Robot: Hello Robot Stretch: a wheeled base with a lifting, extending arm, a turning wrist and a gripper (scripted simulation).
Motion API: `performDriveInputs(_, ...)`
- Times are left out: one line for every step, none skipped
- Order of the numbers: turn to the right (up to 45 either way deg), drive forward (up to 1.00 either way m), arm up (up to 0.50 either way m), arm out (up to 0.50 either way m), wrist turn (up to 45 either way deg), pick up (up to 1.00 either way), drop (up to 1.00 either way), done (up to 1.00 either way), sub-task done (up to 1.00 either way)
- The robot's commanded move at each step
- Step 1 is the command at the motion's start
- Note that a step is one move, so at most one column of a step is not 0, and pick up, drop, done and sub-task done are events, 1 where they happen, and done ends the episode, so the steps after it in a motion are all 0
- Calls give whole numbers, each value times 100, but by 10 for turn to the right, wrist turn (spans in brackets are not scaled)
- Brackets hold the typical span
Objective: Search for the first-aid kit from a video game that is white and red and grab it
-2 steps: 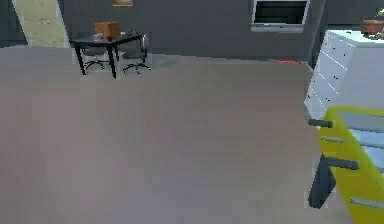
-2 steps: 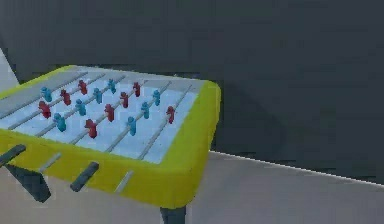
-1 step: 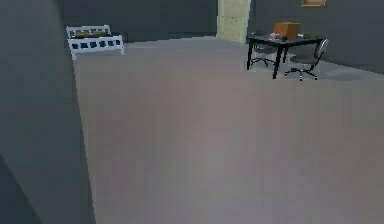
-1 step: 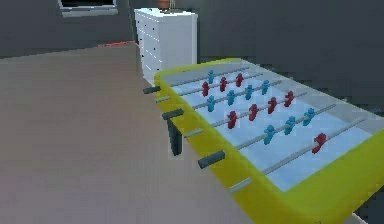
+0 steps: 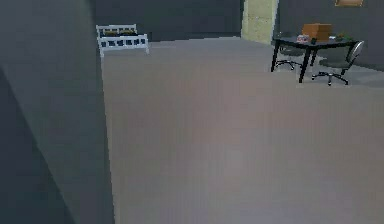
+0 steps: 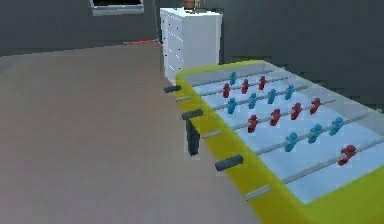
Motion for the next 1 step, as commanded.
performDriveInputs(0, 10, 0, 0, 0, 0, 0, 0, 0)
